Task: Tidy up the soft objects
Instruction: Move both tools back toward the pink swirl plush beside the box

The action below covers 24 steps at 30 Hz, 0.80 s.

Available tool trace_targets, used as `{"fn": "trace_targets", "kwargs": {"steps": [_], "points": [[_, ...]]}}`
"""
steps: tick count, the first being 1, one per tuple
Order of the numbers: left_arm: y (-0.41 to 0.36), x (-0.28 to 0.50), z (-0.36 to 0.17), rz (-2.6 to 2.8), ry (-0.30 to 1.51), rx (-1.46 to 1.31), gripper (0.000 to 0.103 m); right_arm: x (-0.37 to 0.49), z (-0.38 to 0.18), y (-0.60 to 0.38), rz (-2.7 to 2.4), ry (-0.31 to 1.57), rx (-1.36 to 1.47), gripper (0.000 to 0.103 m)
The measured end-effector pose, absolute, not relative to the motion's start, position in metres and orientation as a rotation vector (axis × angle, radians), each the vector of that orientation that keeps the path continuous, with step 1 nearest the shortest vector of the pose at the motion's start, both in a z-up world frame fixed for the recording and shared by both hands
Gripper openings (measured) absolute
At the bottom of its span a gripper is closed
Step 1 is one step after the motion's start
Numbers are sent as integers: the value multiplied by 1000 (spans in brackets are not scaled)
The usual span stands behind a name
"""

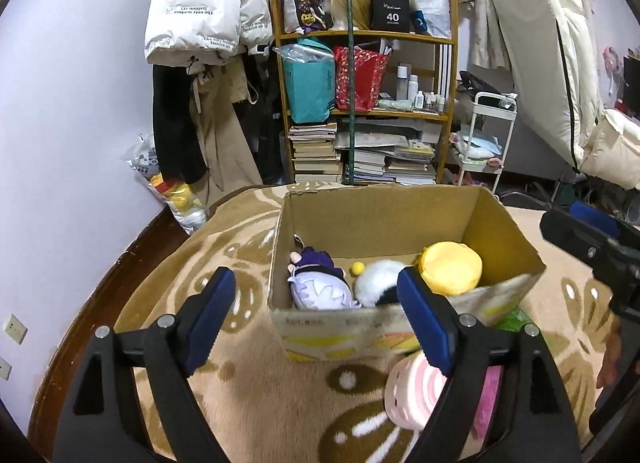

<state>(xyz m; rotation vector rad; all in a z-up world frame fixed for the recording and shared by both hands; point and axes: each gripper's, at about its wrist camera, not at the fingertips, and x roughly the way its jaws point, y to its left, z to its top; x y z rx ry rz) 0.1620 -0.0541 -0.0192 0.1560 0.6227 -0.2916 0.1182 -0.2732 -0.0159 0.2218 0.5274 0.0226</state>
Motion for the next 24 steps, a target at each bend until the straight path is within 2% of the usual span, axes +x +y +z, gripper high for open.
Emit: {"fn": "trace_targets", "kwargs": {"steps": [4, 14, 24], "points": [[-54, 147, -13, -290, 606, 159, 95, 105, -10, -277, -4, 538, 216, 103], [-52, 113, -6, -294, 616, 167, 95, 66, 6, -283, -50, 540, 209, 103], [-53, 88, -16, -311, 655, 196, 95, 43, -2, -285, -83, 567, 229, 103]]}}
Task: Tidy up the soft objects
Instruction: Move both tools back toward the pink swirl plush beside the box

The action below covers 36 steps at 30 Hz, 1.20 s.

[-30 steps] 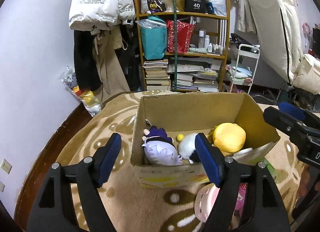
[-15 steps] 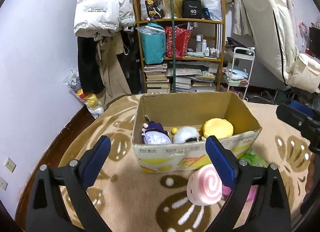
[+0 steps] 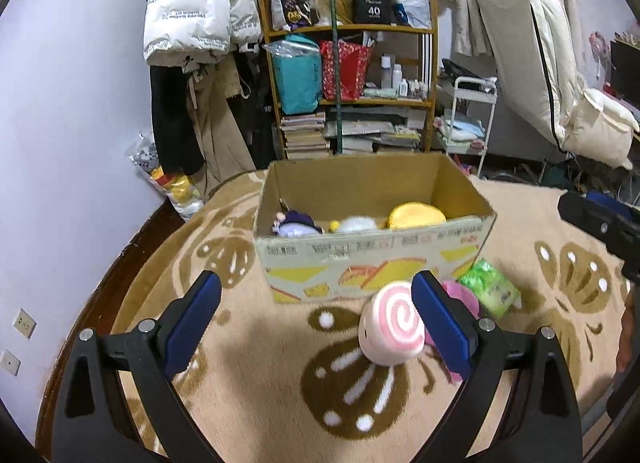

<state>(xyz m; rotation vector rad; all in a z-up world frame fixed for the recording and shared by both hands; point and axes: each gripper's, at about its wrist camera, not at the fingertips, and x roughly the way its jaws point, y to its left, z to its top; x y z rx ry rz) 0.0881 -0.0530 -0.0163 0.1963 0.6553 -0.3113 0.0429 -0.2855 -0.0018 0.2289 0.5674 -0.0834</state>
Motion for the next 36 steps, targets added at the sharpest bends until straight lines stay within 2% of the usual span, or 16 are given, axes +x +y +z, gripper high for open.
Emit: {"fn": "trace_targets", "kwargs": {"steps": [36], "points": [[-98, 122, -92, -392, 836, 219, 95, 80, -83, -315, -193, 746, 278, 103]]}}
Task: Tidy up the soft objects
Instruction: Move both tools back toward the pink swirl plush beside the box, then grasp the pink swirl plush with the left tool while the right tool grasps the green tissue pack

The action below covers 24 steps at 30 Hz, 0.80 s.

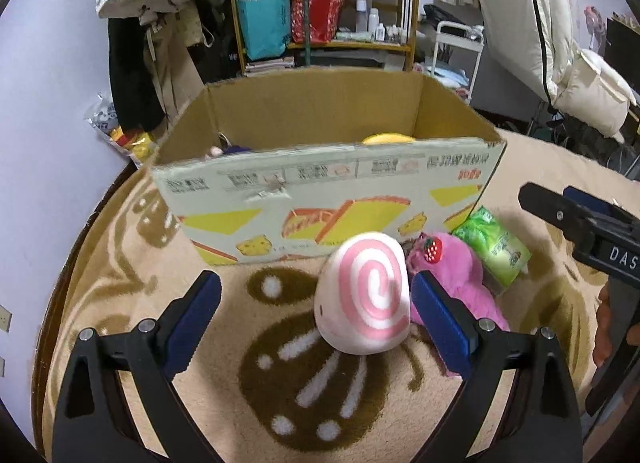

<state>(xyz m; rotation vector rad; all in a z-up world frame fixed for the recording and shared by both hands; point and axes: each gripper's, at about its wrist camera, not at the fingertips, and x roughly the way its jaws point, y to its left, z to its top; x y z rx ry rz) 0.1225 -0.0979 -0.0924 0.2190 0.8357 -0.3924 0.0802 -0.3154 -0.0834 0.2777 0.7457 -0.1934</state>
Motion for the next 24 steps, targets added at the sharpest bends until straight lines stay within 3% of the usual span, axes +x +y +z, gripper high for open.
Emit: {"fn": "trace_targets", "kwargs": {"steps": [8, 15, 24], "points": [[-108, 128, -112, -377, 878, 248, 95, 93, -107, -320, -214, 822, 283, 103], [-108, 134, -120, -403, 915, 237, 95, 101, -127, -316, -216, 903, 254, 90], [-108, 140, -126, -430, 941, 225, 95, 104, -140, -305, -173, 957, 233, 89]]}}
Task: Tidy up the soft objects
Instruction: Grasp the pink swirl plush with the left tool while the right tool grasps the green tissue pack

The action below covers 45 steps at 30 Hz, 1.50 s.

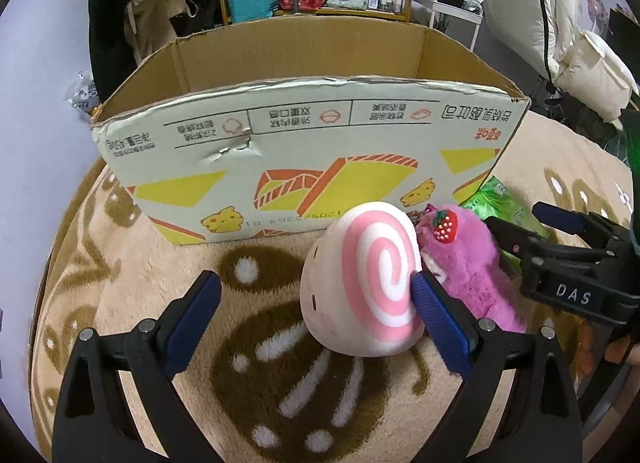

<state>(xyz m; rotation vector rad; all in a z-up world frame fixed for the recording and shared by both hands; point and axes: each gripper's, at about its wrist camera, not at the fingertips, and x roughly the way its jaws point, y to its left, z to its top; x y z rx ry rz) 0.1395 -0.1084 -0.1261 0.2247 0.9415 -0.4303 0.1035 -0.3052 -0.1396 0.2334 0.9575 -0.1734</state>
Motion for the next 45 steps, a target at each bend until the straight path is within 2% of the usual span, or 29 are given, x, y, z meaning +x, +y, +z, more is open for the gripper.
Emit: {"fn": "trace_targets", "kwargs": {"steps": [18, 19, 21, 24, 25, 32, 45], "points": [[-125, 129, -131, -454, 946, 299, 95, 107, -145, -309, -164, 976, 248, 88], [-125, 129, -132, -452, 949, 301, 94, 108, -146, -310, -161, 979, 247, 86], [-125, 130, -133, -446, 952, 306, 83, 109, -148, -308, -139, 990, 255, 76], [-125, 133, -136, -463, 979, 284, 65, 110, -150, -302, -113, 1004, 243, 66], [-125, 133, -136, -477, 983, 276, 54, 110, -150, -301, -108, 1007, 235, 66], [-120, 132, -135, -479, 984, 260, 47, 107, -150, -299, -115, 1012, 212, 65], [-104, 127, -128, -411, 965, 241, 44, 100, -146, -299, -131, 1018, 228, 63]]}}
